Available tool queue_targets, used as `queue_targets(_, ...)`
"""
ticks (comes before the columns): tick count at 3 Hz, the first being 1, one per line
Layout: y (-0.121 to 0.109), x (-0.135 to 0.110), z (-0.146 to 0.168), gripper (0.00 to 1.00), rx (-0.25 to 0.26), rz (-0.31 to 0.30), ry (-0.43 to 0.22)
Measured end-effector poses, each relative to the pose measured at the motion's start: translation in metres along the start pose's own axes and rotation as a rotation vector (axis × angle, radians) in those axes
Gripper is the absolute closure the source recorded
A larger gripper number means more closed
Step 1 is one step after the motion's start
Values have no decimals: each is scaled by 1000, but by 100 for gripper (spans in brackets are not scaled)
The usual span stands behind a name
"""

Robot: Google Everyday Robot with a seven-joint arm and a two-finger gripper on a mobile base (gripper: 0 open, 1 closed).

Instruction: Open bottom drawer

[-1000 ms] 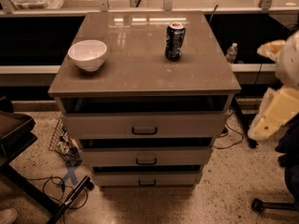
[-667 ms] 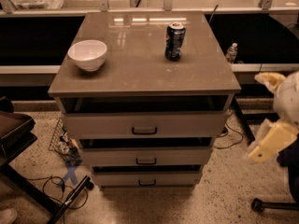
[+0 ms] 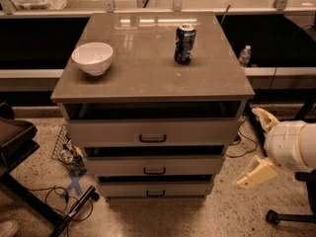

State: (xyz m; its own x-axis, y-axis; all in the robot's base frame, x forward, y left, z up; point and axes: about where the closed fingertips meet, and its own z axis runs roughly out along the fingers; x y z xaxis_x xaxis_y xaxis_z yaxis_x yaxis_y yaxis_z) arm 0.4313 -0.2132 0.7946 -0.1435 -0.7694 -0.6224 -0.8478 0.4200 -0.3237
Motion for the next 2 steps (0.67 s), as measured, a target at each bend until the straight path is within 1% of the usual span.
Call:
queue_targets(1,3,24,33,0,16,26,-11)
queue_targets(2,11,56,67,0,-13,71,40)
